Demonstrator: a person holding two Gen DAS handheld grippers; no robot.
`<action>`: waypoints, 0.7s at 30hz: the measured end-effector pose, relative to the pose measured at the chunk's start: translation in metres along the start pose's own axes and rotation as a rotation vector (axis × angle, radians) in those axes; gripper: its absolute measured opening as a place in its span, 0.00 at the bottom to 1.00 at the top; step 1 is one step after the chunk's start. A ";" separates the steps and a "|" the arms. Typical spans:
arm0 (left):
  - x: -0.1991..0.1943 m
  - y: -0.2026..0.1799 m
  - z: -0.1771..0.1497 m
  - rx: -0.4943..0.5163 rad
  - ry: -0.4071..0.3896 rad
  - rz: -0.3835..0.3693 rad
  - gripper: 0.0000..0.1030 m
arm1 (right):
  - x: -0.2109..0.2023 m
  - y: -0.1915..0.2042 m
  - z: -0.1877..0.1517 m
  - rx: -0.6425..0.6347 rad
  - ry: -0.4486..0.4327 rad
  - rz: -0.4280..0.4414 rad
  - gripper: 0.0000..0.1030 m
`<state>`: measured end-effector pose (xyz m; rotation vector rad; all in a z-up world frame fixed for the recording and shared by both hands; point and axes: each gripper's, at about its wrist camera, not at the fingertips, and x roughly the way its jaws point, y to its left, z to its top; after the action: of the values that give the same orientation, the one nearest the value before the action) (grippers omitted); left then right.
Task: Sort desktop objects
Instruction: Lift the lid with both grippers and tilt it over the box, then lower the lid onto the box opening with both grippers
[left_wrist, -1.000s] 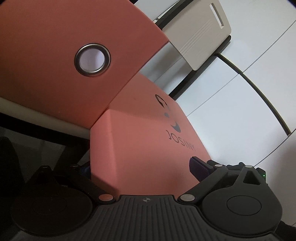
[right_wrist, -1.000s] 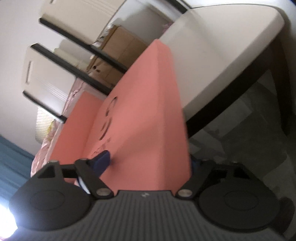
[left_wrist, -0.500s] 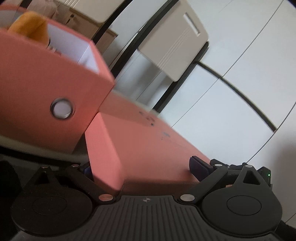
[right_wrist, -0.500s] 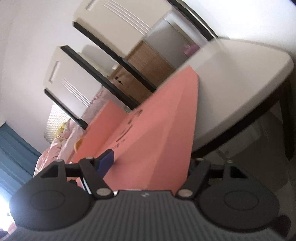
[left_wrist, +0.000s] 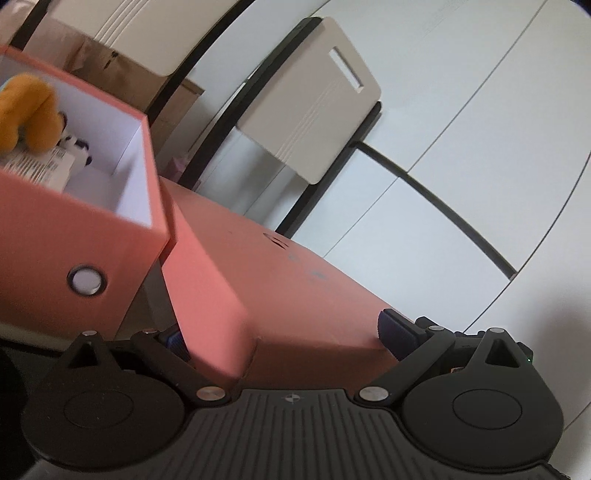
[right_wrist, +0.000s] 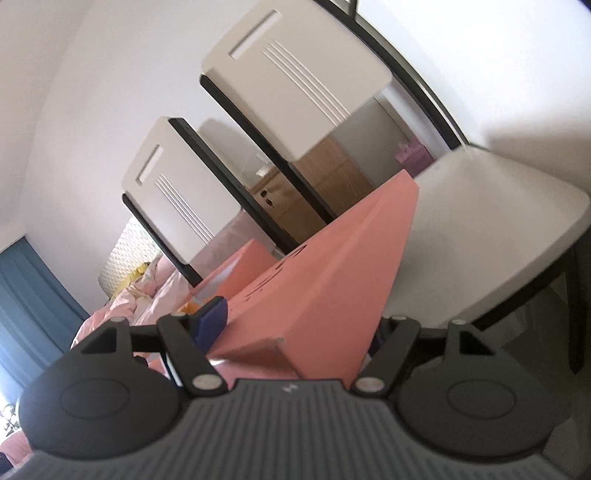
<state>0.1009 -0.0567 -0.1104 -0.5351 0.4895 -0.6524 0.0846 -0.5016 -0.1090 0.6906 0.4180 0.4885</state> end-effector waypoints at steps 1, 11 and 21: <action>-0.001 -0.002 0.003 0.008 -0.004 -0.003 0.97 | -0.001 0.002 0.002 -0.003 -0.010 0.006 0.72; -0.021 -0.012 0.041 0.075 -0.041 -0.012 0.97 | 0.008 0.029 0.020 -0.053 -0.085 0.076 0.72; -0.063 0.010 0.071 0.065 -0.137 0.065 0.97 | 0.071 0.066 0.025 -0.073 -0.054 0.161 0.72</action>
<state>0.1021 0.0145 -0.0463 -0.4968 0.3547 -0.5635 0.1358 -0.4304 -0.0602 0.6680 0.2936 0.6331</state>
